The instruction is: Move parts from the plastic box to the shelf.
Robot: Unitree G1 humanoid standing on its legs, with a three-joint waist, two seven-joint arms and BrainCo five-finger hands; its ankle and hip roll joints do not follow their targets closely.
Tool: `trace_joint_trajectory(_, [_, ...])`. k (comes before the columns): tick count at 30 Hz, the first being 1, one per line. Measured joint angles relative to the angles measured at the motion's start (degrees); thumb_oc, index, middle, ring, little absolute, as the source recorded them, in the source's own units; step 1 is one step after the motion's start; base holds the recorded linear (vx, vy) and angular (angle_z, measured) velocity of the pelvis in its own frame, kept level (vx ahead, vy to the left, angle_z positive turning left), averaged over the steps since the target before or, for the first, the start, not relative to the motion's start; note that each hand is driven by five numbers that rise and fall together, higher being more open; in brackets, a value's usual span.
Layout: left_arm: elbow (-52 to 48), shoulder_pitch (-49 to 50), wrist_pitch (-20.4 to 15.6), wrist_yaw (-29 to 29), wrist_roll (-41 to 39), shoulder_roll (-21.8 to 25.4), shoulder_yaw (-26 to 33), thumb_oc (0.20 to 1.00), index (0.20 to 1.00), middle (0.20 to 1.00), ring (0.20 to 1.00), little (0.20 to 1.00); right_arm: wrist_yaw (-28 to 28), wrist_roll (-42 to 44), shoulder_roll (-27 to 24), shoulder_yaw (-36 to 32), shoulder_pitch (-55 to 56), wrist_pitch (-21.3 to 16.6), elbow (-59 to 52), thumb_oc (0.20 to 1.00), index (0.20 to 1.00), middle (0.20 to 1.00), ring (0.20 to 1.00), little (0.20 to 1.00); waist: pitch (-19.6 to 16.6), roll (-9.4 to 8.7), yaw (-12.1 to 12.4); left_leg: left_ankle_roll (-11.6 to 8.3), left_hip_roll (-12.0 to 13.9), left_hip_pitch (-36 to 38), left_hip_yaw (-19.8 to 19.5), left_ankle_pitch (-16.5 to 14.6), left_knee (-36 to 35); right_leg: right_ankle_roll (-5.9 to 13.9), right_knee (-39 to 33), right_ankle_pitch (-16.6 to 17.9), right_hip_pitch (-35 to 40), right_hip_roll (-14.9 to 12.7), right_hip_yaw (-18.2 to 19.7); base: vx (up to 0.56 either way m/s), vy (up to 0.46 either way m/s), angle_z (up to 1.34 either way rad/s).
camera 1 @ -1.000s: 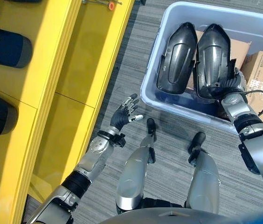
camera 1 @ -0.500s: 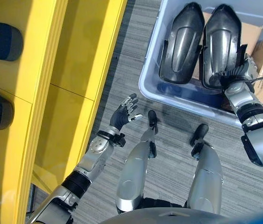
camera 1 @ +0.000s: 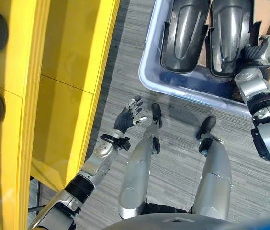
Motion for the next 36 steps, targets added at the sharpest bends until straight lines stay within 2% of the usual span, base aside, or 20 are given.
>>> trace_joint_trajectory(2, [0.5,0.2,0.0,-0.2,-5.9,-1.6,-0.1,1.0,1.0,1.0,1.0,1.0,-3.2,2.8,-0.4,0.5,-0.5,-0.7,-0.5,0.2,0.2,0.2,0.2,0.2,-0.1,0.17,0.5,-0.02,0.0,-1.1,0.0,0.0,0.3,-0.24,0.3,0.2,-1.4,0.0,0.4,0.0,0.0,0.0])
trace_joint_trajectory(4, [1.4,0.4,-0.3,-0.2,-8.4,-2.4,0.8,1.0,1.0,1.0,1.0,1.0,-5.3,2.9,-0.2,-0.8,0.0,-1.7,-1.4,0.2,0.2,0.2,0.2,0.2,-0.4,0.5,0.3,-0.03,0.0,-2.4,0.0,0.0,0.9,-0.27,0.6,0.2,-2.5,-0.1,0.7,0.0,0.0,0.0])
trace_joint_trajectory(6, [5.8,0.5,-1.6,-0.3,-8.6,-5.0,1.7,1.0,1.0,1.0,1.0,1.0,-7.7,0.9,0.7,-2.7,0.7,-1.9,-2.0,0.2,0.2,0.2,0.2,0.2,-0.5,0.63,0.1,0.09,0.0,-3.3,0.0,-0.1,1.4,-0.41,1.0,0.1,-3.3,-0.2,0.8,-0.04,0.013,0.02])
trace_joint_trajectory(9, [6.5,1.3,-2.3,-1.5,-8.6,-5.3,1.0,1.0,1.0,1.0,1.0,1.0,-10.0,0.9,1.1,-2.7,1.0,-2.4,-2.1,0.2,0.2,0.2,0.2,0.2,-0.5,0.68,0.2,0.08,0.0,-3.5,0.0,-0.1,1.4,-0.52,1.2,0.1,-3.6,-0.1,0.8,-0.01,0.004,0.0])
trace_joint_trajectory(14, [6.5,1.5,-3.7,-2.7,-8.6,-5.4,1.1,1.0,1.0,1.0,1.0,1.0,-13.8,1.6,2.0,-2.9,3.5,-5.2,-2.1,0.2,0.2,0.2,0.2,0.2,-1.4,1.86,0.3,0.17,-0.1,-2.3,0.0,0.0,1.3,-0.72,1.2,0.5,-2.4,0.1,0.8,-0.02,-0.013,0.01])
trace_joint_trajectory(17, [6.5,3.0,-4.3,-3.6,-8.5,-5.2,3.7,1.0,1.0,1.0,1.0,1.0,-16.3,3.3,3.3,-3.3,8.0,-7.5,-1.6,0.2,0.2,0.2,0.2,0.2,-1.9,2.82,0.0,0.32,-0.1,1.9,-0.1,0.3,-0.4,-0.35,-1.0,1.1,2.4,0.5,0.0,-0.04,0.031,-0.04])
trace_joint_trajectory(20, [5.6,6.0,-4.3,-4.6,-8.6,-4.1,5.3,1.0,1.0,1.0,1.0,1.0,-19.2,-0.8,3.0,-5.4,13.5,-8.4,-6.7,0.2,0.2,0.2,0.2,0.2,-1.9,2.84,-0.6,0.44,0.0,7.1,0.3,0.2,-2.5,0.55,-5.1,2.2,8.1,1.6,0.0,-0.01,0.038,-0.14])
trace_joint_trajectory(21, [5.6,7.0,-4.3,-5.2,-8.6,-3.9,6.0,1.0,1.0,1.0,1.0,1.0,-19.7,-2.2,2.5,-5.4,13.9,-8.7,-7.2,0.2,0.2,0.2,0.2,0.2,-1.9,2.82,-1.3,0.47,0.0,8.1,0.3,0.2,-2.9,0.77,-6.3,2.9,9.4,2.0,-0.1,-0.03,0.019,-0.18])
trace_joint_trajectory(22, [5.7,7.8,-4.2,-6.1,-8.6,-4.0,6.8,1.0,1.0,1.0,1.0,1.0,-20.3,-2.7,1.0,-5.9,15.2,-8.6,-10.2,0.2,0.2,0.2,0.2,0.2,-1.9,2.81,-1.4,0.49,0.1,9.9,0.8,0.2,-3.7,1.03,-7.4,3.3,11.1,2.2,0.0,-0.01,0.016,-0.17])
trace_joint_trajectory(25, [5.5,10.1,-4.0,-7.6,-8.6,-4.0,9.5,1.0,1.0,1.0,1.0,1.0,-21.4,-3.1,0.5,-8.4,17.4,-8.7,-15.7,0.2,0.2,0.2,0.2,0.2,-1.8,2.61,-1.4,0.77,0.6,14.9,1.6,-0.1,-4.5,1.18,-10.6,4.4,16.8,3.2,-0.4,0.03,0.018,-0.18])
trace_joint_trajectory(28, [5.4,11.6,-4.0,-8.9,-8.6,-3.6,9.8,1.0,1.0,1.0,1.0,1.0,-23.7,-5.6,-1.2,-9.9,17.9,-10.2,-21.1,0.2,0.2,0.2,0.2,0.2,-1.8,2.6,-1.5,0.46,0.8,21.3,1.8,-0.8,-6.3,1.83,-13.9,4.6,23.6,4.2,-0.3,0.1,0.001,-0.09])
trace_joint_trajectory(30, [4.1,12.9,-3.0,-8.9,-8.5,-3.4,9.9,1.0,1.0,1.0,1.0,1.0,-23.6,-7.3,-3.6,-12.7,17.9,-10.6,-26.9,0.2,0.2,0.2,0.2,0.2,-1.8,2.45,-1.6,0.02,0.9,26.1,1.6,-1.2,-7.7,2.52,-16.8,5.0,29.3,4.6,-0.9,0.19,-0.019,0.02])
trace_joint_trajectory(32, [3.0,14.3,-2.8,-8.9,-8.2,-3.3,10.3,1.0,1.0,1.0,1.0,1.0,-22.4,-7.7,-3.7,-14.0,17.9,-10.0,-28.8,0.2,0.2,0.2,0.2,0.2,-1.7,2.17,-1.9,-0.46,1.1,28.4,1.6,-1.6,-8.4,2.47,-18.6,5.2,32.3,5.2,-1.6,0.18,-0.024,-0.01])
trace_joint_trajectory(33, [2.6,16.1,-2.8,-9.0,-7.5,-2.9,10.7,1.0,1.0,1.0,1.0,1.0,-19.8,-7.9,-3.7,-14.8,19.6,-9.7,-31.8,0.2,0.2,0.2,0.2,0.2,-2.0,1.43,-1.7,-0.3,1.6,32.2,1.5,-1.7,-9.0,2.71,-22.7,7.0,37.8,6.2,-2.0,0.2,0.0,-0.07])
trace_joint_trajectory(34, [2.5,18.5,-2.8,-9.1,-6.4,-1.3,11.2,1.0,1.0,1.0,1.0,1.0,-17.3,-8.3,-3.5,-14.1,22.1,-9.9,-33.3,0.2,0.2,0.2,0.2,0.2,-5.5,-1.61,-1.1,-1.05,1.9,33.6,1.7,-2.7,-10.0,2.91,-25.1,7.0,39.6,6.9,-2.3,0.29,0.068,-0.01])
trace_joint_trajectory(35, [2.5,18.4,-2.7,-9.0,-6.4,-1.2,11.8,1.0,1.0,1.0,1.0,1.0,-15.4,-7.4,-3.5,-14.5,22.6,-10.0,-33.9,0.2,0.2,0.2,0.2,0.2,-6.0,-2.64,-1.3,-0.86,1.9,33.9,1.5,-2.6,-10.2,2.9,-26.3,7.6,40.8,7.2,-2.8,0.35,0.121,0.07])
trace_joint_trajectory(36, [2.3,18.6,-1.6,-9.1,-5.7,-1.8,12.6,1.0,1.0,1.0,1.0,1.0,-9.5,-3.0,-1.9,-15.8,26.7,-9.6,-37.9,0.2,0.2,0.2,0.2,0.2,-6.0,-3.27,-1.2,-0.98,1.8,36.5,1.4,-3.3,-10.3,3.13,-28.7,8.1,44.7,7.7,-3.4,0.34,0.168,0.09])
